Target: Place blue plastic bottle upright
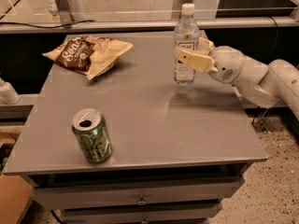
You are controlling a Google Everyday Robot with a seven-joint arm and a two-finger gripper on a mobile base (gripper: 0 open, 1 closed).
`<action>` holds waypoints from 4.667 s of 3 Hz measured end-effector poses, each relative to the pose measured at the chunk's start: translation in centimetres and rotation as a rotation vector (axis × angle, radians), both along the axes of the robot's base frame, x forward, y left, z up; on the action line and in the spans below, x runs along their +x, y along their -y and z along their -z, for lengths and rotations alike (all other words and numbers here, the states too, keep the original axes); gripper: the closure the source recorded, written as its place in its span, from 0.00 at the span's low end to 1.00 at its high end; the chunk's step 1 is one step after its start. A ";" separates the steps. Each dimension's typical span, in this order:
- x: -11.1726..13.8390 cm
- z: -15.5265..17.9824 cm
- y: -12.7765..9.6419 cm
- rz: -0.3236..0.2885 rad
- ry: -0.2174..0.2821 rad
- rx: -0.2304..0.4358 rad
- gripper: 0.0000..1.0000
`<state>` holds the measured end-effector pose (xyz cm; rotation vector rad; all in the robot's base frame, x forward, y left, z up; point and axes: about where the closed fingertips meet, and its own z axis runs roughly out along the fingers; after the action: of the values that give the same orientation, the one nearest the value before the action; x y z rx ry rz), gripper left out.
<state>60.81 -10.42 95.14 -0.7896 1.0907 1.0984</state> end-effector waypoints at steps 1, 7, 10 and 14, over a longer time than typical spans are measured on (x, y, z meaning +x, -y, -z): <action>-0.5 1.7 0.1 -0.029 0.021 -0.017 1.00; -1.6 4.0 2.7 -0.077 0.092 -0.090 0.37; -1.5 3.6 3.8 -0.048 0.098 -0.113 0.00; -1.1 -6.1 10.4 0.039 0.225 -0.223 0.00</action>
Offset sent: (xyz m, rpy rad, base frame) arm -0.0141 -0.0113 -0.0486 -0.0245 -0.0633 0.0678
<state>59.74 -20.85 101.20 -1.0380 1.0430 0.8401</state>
